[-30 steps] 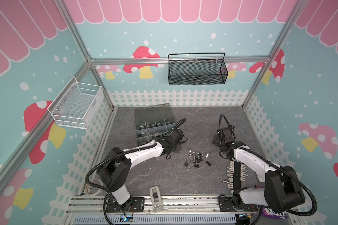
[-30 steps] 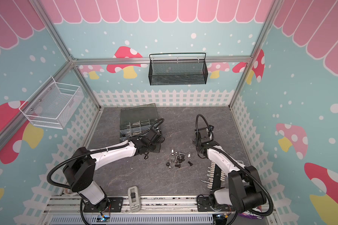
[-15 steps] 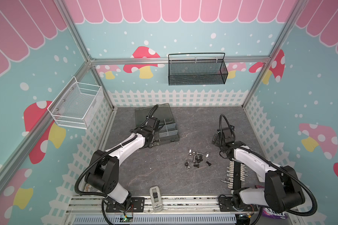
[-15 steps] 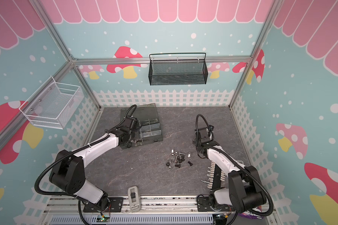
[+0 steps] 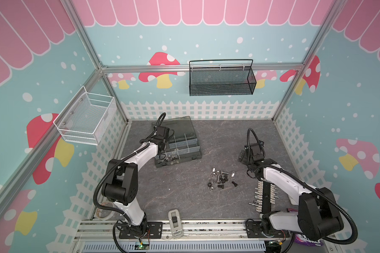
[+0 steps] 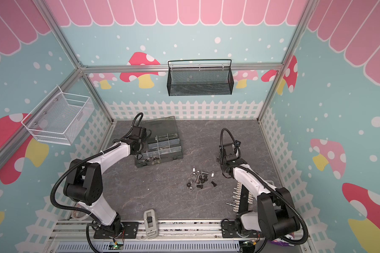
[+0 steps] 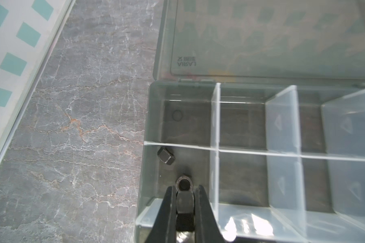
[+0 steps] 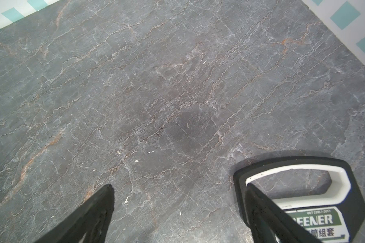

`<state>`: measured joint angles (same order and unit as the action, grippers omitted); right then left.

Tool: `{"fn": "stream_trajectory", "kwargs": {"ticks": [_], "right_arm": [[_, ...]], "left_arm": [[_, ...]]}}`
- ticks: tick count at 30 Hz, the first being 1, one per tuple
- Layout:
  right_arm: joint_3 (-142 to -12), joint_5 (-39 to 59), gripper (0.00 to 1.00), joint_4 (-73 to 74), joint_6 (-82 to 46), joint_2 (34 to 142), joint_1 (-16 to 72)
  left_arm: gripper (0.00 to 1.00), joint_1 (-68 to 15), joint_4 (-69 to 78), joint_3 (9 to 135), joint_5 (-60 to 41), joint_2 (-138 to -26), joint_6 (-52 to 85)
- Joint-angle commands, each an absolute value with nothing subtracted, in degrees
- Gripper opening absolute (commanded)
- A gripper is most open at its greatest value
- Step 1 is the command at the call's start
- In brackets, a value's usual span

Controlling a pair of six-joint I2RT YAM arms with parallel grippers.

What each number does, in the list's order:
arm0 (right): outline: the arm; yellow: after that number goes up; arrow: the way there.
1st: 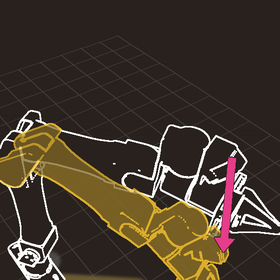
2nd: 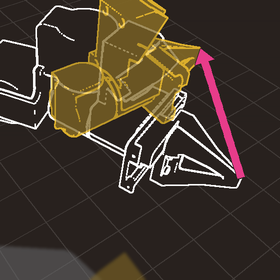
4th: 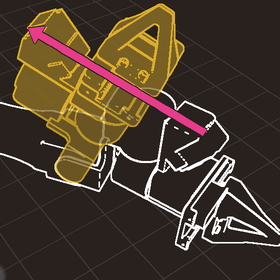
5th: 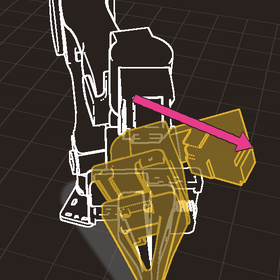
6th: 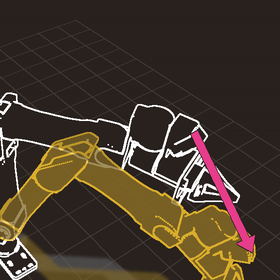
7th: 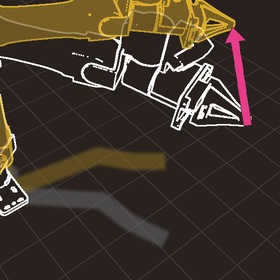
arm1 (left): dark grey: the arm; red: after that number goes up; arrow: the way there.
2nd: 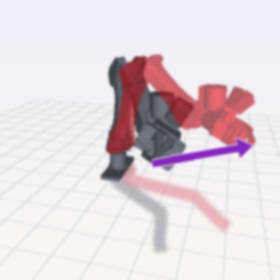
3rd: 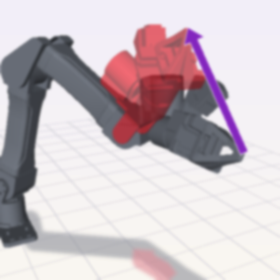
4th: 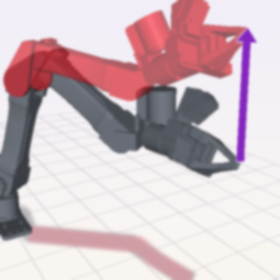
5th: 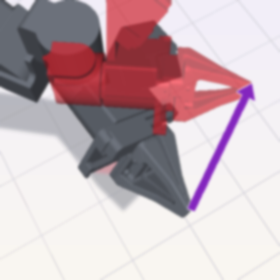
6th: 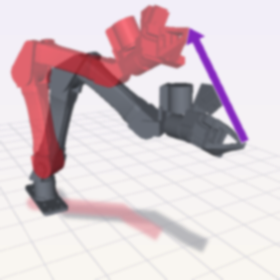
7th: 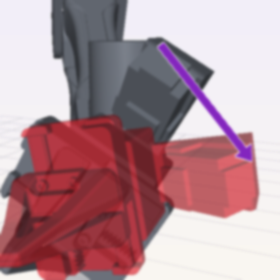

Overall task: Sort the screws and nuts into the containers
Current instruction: 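Open the left gripper to drop the black hex nut in, then move the left gripper back to the pile over a silver hex nut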

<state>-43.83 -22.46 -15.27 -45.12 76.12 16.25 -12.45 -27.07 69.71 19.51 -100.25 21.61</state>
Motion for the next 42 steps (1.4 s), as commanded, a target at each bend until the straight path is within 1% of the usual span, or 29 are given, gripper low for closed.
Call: {"fn": "stream_trajectory", "kwargs": {"ticks": [1, 8, 9, 18, 26, 31, 36, 37, 42], "right_arm": [[-44.36, -22.86, 0.97, -16.61, -46.05, 75.40, 16.61], [-44.27, -22.74, 0.97, -16.69, -46.14, 75.43, 16.61], [-44.21, -22.82, 0.97, -16.66, -46.14, 75.42, 16.61], [-44.49, -22.86, 0.97, -16.68, -46.05, 75.39, 16.61], [-45.02, -22.62, 0.97, -16.64, -46.03, 76.08, 16.61], [-45.40, -22.33, 0.97, -16.65, -46.10, 76.68, 16.61], [-45.64, -22.11, 0.97, -16.54, -46.10, 77.24, 16.61], [-45.68, -22.08, 0.97, -16.57, -46.06, 77.31, 16.60], [-45.44, -21.78, 0.97, -16.49, -46.22, 77.68, 16.61]], "left_arm": [[0.11, -11.28, -25.86, 72.22, 19.45, -102.11, 20.73], [0.20, -10.28, -25.49, 73.29, 18.63, -105.01, 20.94], [0.20, -10.26, -25.47, 73.23, 17.08, -105.22, 20.92], [0.23, -10.28, -25.22, 72.69, 15.66, -104.75, 21.53], [0.26, -11.36, -24.64, 69.77, 12.19, -99.21, 22.90], [0.30, -15.86, -23.24, 66.96, 9.51, -95.46, 22.93], [0.37, -23.17, -20.50, 64.76, 5.81, -93.02, 21.59], [0.38, -25.67, -20.02, 64.53, 5.26, -92.69, 21.38], [0.41, -32.42, -18.06, 64.36, 4.10, -91.71, 21.38]]}}
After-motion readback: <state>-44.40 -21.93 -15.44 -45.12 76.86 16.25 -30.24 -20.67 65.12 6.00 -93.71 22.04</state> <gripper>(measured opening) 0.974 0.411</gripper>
